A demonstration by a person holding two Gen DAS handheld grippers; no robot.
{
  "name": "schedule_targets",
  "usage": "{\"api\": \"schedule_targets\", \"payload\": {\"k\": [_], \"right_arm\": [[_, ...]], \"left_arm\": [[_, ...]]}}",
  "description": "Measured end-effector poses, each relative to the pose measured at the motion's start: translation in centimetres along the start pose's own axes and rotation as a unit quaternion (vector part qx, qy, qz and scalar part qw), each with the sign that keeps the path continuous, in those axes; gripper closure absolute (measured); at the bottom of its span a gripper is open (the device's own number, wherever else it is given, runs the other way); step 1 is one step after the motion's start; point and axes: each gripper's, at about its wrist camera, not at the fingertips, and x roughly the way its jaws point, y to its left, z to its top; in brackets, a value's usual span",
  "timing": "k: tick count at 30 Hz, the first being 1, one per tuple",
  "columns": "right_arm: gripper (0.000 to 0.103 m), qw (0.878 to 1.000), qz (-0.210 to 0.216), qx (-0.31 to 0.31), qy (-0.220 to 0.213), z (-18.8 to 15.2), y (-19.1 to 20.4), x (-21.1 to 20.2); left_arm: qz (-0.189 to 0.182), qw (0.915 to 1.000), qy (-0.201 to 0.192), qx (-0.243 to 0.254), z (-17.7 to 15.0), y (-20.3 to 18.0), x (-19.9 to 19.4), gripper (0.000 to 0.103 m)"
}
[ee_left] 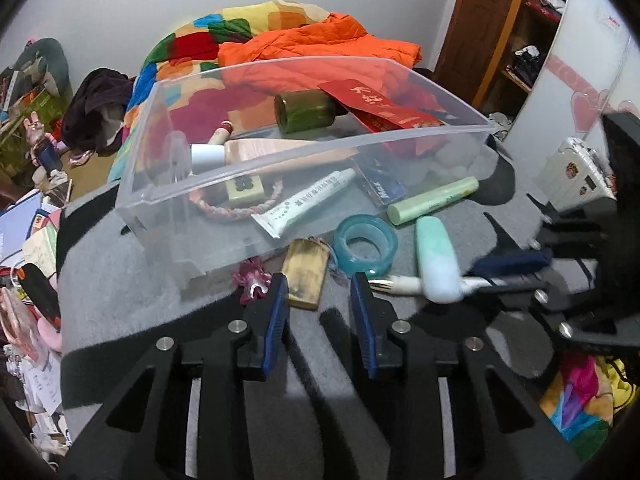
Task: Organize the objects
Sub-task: 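Grasp the gold keychain with the left tool while the right tool grasps the white pen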
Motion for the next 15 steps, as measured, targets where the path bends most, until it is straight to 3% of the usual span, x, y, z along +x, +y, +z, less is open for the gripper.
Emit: {"api": "schedule_targets", "payload": {"k": [6, 11, 13, 15], "right_arm": [[0.09, 1.0, 0.017, 0.007, 0.008, -1.4, 0.3, -0.7], [0.09, 1.0, 0.013, 0.012, 0.002, -1.2, 0.6, -0.2], [0.089, 1.0, 0.006, 0.01, -0.004, -1.0, 1.0, 0.1], [0.087, 1.0, 0.006, 0.009, -0.008, -0.8, 1.3, 0.3]], "left_arm": [[0.034, 0.9992, 0.007, 0.02, 0.5, -0.2, 1.1, 0.071], [0.034, 0.999, 0.009, 0.027, 0.8, -0.4, 1.7, 0.071], [0.032, 0.9991, 0.01, 0.027, 0.7, -0.4, 1.7, 0.079], [0.037, 0.9988, 0.007, 0.03, 0.3, -0.5, 1.4, 0.079]]}}
